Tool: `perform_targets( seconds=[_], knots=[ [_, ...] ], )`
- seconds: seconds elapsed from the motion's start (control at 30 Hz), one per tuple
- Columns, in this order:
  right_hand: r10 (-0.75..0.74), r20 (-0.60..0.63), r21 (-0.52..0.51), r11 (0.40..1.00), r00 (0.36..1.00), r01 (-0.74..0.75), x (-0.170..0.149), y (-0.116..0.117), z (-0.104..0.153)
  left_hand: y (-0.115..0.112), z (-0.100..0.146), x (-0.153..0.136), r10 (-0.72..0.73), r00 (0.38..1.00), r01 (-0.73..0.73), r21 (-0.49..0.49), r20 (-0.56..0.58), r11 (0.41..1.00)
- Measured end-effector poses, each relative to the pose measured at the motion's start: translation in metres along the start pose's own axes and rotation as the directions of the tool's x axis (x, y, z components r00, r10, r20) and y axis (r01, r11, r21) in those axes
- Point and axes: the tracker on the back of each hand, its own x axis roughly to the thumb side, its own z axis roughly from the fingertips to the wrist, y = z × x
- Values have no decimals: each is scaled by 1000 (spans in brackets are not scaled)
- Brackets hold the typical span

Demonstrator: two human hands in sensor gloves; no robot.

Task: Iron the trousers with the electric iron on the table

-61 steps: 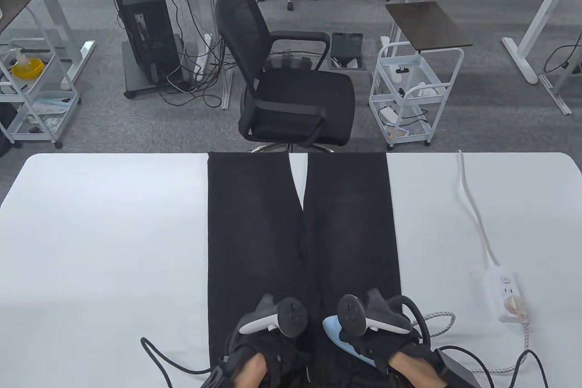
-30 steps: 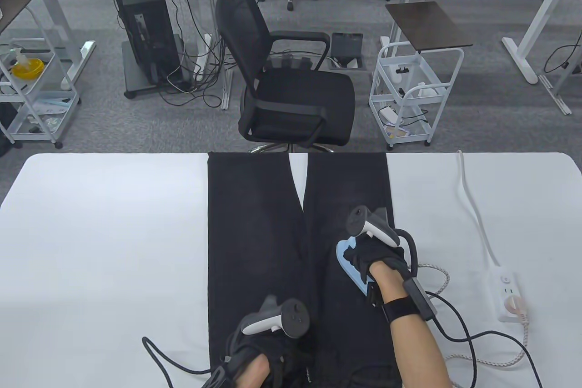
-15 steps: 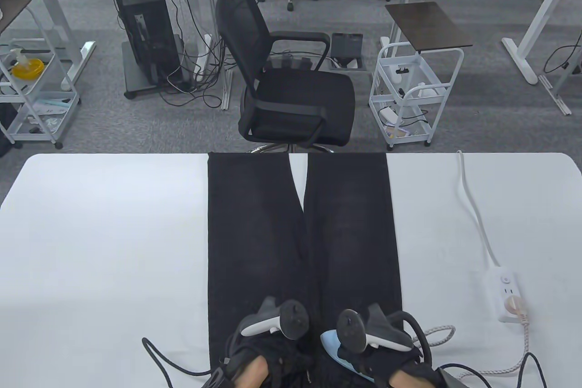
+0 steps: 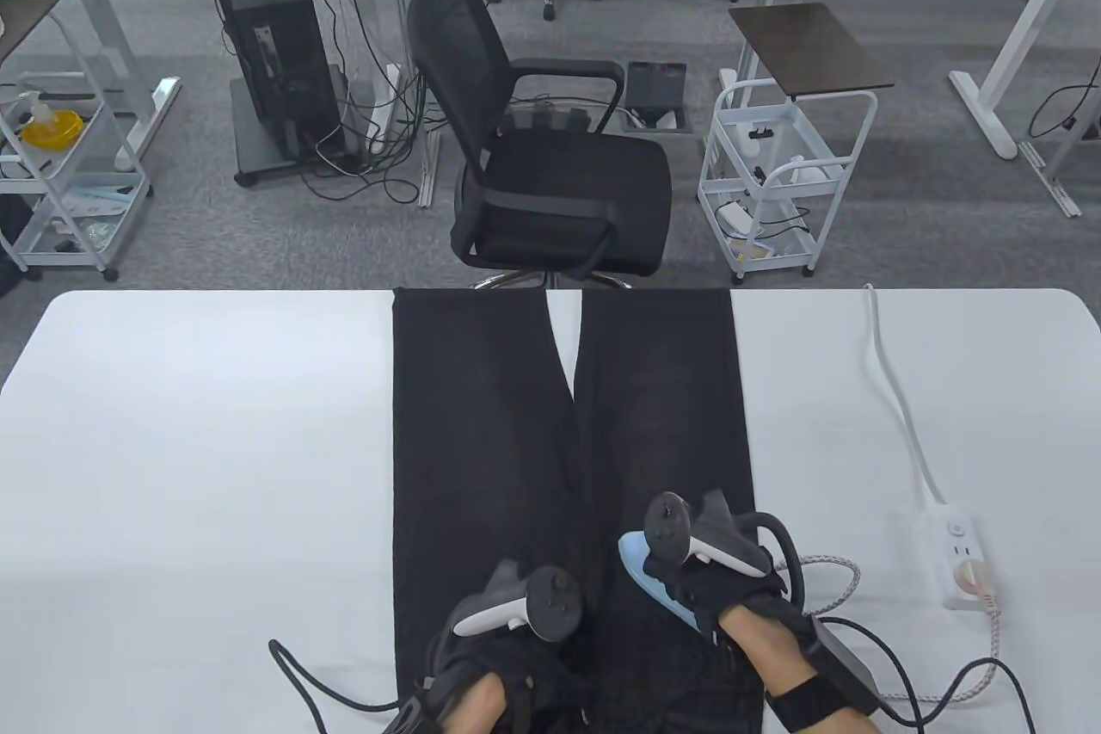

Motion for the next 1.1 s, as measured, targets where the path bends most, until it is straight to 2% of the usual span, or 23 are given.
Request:
perform_targets(
  seconds=[0.1,0.13,0.17,0.2,0.33,0.5,0.6,0.77,0.97,1.1],
  knots=[
    [-85,-73,79,993,994,91,-17,-9,-32,0,0,0,-4,1000,4,-1,-1,1000],
    [-124,-106,35,991,987,128,-22,-11,-44,0,0,0,-5,1000,5,-1,0,1000],
    [-80,-153,17,996,985,83,-26,-14,-55,0,0,0,-4,1000,4,-2,1,1000],
    [-51,-179,3,999,983,53,-29,-15,-61,1,0,0,-3,1000,3,-1,1,1000],
    [-106,-238,4,994,966,110,-42,-21,-81,1,-1,0,-6,1000,6,-2,2,1000],
    [-148,-311,-7,988,939,153,-47,-24,-93,1,-1,1,-11,1000,11,-4,1,1000],
    [-168,-283,-24,985,944,168,-48,-22,-91,1,-1,1,-11,1000,11,-5,1,1000],
    [-207,-262,67,971,943,231,-43,-17,-76,2,-1,2,-24,1000,24,-9,-2,1000],
    [-193,-168,150,964,967,218,-26,-9,-43,1,-1,2,-18,1000,18,-12,3,1000],
    [-175,-63,204,961,983,184,-12,-1,-9,2,0,1,-8,1000,9,-11,6,1000]
  ],
)
